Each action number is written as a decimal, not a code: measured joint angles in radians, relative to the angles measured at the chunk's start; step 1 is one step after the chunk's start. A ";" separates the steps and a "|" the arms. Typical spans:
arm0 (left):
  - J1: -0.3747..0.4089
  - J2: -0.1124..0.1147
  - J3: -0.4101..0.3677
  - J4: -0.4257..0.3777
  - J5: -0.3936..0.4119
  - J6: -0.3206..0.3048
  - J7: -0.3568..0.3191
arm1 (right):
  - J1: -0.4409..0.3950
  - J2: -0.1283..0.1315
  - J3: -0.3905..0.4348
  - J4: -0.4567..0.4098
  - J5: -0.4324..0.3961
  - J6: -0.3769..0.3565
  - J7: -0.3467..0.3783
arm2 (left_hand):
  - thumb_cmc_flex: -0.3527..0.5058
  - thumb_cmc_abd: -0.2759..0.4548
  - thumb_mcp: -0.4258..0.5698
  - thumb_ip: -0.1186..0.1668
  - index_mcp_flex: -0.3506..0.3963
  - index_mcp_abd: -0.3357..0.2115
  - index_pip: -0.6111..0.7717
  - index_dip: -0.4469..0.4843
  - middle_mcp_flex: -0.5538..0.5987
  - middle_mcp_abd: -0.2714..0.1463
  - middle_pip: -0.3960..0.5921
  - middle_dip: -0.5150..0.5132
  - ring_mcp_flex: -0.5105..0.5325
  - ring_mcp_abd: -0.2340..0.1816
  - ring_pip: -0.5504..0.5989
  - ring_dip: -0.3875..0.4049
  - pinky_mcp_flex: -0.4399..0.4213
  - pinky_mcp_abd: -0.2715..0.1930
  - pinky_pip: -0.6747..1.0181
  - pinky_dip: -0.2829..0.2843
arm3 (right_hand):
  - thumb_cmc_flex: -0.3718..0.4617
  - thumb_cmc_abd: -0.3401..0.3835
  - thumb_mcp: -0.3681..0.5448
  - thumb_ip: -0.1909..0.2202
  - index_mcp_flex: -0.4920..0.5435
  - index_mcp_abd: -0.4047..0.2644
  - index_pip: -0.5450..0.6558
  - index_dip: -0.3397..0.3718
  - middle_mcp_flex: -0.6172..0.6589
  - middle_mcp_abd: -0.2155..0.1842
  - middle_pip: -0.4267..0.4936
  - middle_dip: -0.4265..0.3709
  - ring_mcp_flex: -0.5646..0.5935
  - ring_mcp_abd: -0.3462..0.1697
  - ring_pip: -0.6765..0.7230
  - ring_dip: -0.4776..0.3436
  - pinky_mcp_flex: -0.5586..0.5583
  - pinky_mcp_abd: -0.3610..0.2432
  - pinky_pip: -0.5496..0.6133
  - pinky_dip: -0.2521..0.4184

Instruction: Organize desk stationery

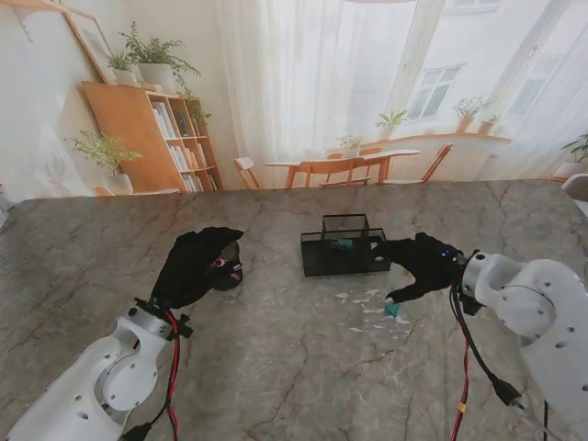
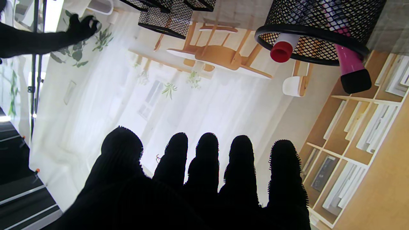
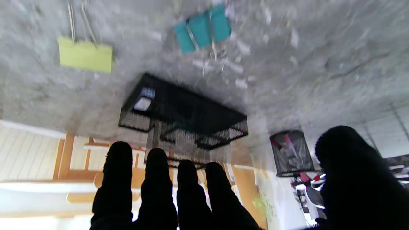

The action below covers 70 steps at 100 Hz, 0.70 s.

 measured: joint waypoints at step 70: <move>-0.007 0.000 0.011 0.003 -0.006 -0.002 -0.009 | -0.082 -0.001 -0.146 0.052 -0.188 0.348 -0.137 | 0.000 0.000 -0.001 0.017 0.000 0.000 0.000 0.000 0.000 0.000 0.000 0.000 0.000 0.000 0.000 0.000 0.000 0.000 0.000 0.000 | 0.110 -0.026 -0.007 0.000 -0.023 0.123 -0.014 0.053 0.048 0.152 0.075 0.166 0.051 0.099 0.380 0.117 0.109 0.025 0.230 0.123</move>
